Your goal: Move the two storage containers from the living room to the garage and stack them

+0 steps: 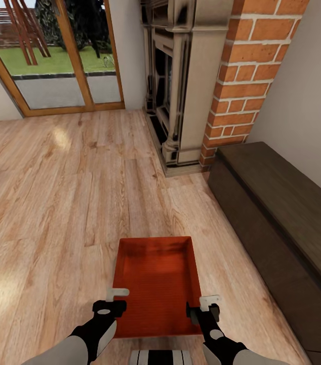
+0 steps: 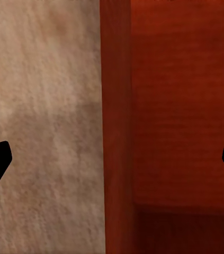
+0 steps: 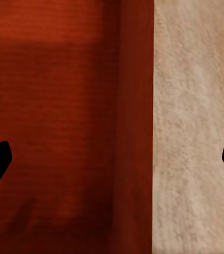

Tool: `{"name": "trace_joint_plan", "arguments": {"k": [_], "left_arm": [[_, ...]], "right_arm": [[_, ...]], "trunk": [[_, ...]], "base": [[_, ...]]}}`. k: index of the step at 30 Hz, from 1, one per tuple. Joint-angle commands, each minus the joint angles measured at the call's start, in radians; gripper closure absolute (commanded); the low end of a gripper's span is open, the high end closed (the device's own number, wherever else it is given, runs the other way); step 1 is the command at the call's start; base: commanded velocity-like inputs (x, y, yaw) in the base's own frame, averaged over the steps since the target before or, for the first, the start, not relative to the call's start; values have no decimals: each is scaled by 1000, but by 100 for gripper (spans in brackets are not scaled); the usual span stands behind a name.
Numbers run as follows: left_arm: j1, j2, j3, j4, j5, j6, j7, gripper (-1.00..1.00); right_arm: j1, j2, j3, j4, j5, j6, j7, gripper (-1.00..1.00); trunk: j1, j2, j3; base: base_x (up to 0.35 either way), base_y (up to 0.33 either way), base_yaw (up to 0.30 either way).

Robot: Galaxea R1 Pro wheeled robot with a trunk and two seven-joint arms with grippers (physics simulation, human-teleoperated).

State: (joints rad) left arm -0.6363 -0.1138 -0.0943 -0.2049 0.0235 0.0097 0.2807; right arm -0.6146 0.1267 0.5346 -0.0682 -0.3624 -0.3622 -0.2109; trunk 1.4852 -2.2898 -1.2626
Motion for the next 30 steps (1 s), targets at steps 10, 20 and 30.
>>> {"name": "trace_joint_plan", "arguments": {"k": [10,20,30], "left_arm": [[0,0,-8,-1,3,1,6,-100],[0,1,-7,-1,3,1,6,-100],[0,2,-7,-1,3,1,6,-100]], "right_arm": [[-1,-1,8,1,-7,-1,-4,-100],[-1,-1,8,1,-7,-3,-4,-100],[-1,-1,8,1,-7,-7,-4,-100]], "trunk": [[0,0,-1],[0,0,-1],[0,0,-1]], "base": [[0,0,0],[0,0,0],[0,0,0]]}}
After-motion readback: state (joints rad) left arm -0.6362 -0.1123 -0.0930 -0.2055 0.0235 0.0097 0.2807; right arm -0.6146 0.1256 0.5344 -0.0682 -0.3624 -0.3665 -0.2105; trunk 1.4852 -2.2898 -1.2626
